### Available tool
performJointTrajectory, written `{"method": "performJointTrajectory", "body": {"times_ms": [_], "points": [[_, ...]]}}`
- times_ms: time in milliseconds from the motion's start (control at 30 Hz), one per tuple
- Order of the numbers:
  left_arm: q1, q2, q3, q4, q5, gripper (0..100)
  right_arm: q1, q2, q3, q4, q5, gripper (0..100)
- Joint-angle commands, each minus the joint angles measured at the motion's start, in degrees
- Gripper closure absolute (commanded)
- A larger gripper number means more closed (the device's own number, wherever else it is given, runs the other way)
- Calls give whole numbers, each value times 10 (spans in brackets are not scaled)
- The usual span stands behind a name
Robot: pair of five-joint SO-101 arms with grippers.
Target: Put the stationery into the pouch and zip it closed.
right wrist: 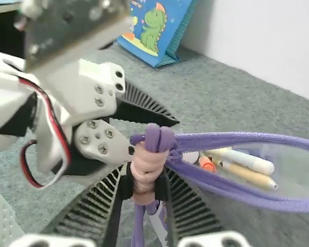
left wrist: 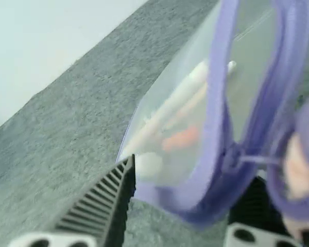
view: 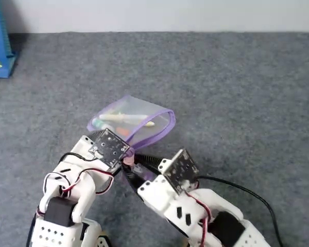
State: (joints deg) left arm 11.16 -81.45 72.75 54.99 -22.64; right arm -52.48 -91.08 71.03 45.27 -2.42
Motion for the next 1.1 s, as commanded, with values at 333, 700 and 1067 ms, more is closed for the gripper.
{"method": "performJointTrajectory", "body": {"times_ms": [333, 700, 1067], "points": [[15, -11, -4, -26, 34, 870, 24, -5, -43, 1, 11, 991], [14, -12, 3, -5, 69, 989, 167, -5, -36, -92, 8, 991], [14, -12, 2, 22, 70, 991, 270, -2, 5, -200, 9, 991]]}}
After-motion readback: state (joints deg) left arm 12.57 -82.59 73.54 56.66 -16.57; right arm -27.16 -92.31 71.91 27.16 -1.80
